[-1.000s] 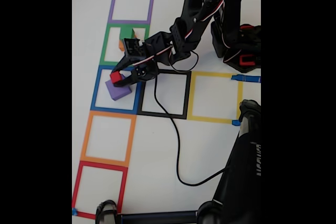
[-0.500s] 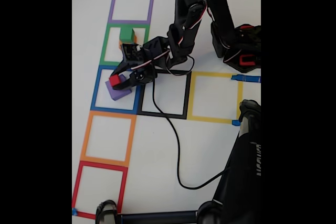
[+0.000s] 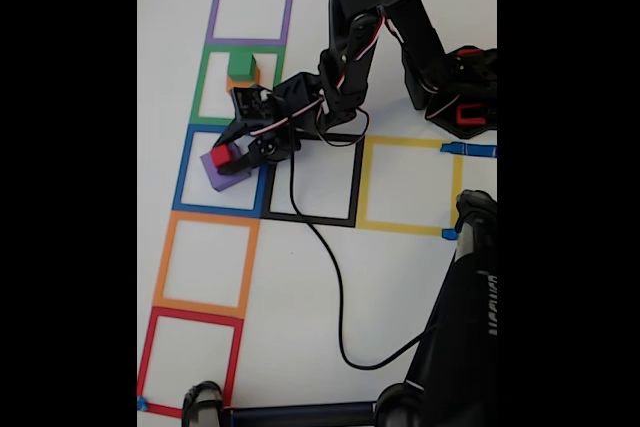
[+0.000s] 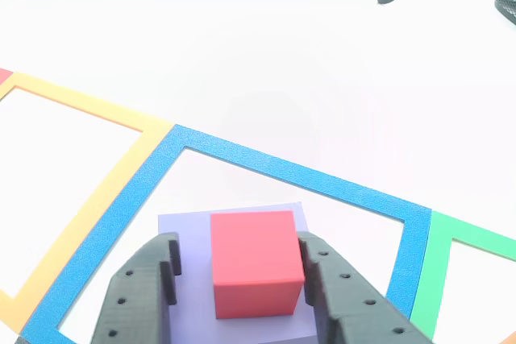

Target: Tower of hanoi

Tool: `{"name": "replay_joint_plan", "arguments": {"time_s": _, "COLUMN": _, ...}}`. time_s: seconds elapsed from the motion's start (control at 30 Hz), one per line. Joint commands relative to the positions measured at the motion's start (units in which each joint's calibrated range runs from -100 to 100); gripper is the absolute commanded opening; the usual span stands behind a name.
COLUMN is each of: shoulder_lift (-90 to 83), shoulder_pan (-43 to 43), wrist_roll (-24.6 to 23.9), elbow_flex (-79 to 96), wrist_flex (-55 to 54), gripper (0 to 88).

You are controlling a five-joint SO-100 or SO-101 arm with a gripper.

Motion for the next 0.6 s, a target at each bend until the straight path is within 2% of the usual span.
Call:
{"name": "replay_joint_plan", "arguments": {"time_s": 0.0, "shoulder_lift": -0.17, "shoulder_pan": 0.70, "wrist_roll": 0.36, "elbow_flex": -1.48, "wrist_flex": -1.39, "gripper": 17.6}}
{"name": "replay_joint_plan", "arguments": {"time_s": 0.37, "shoulder_lift": -5.18, "shoulder_pan": 0.99, "wrist_roll": 0.36, "elbow_flex": -0.93, "wrist_flex": -0.90, "gripper": 20.2}}
{"name": "replay_joint_plan", "arguments": {"time_s": 0.57, "shoulder_lift": -14.63, "shoulder_pan": 2.62, "wrist_roll": 0.36, "elbow_flex": 1.89, "wrist_flex": 6.06, "gripper": 18.6}}
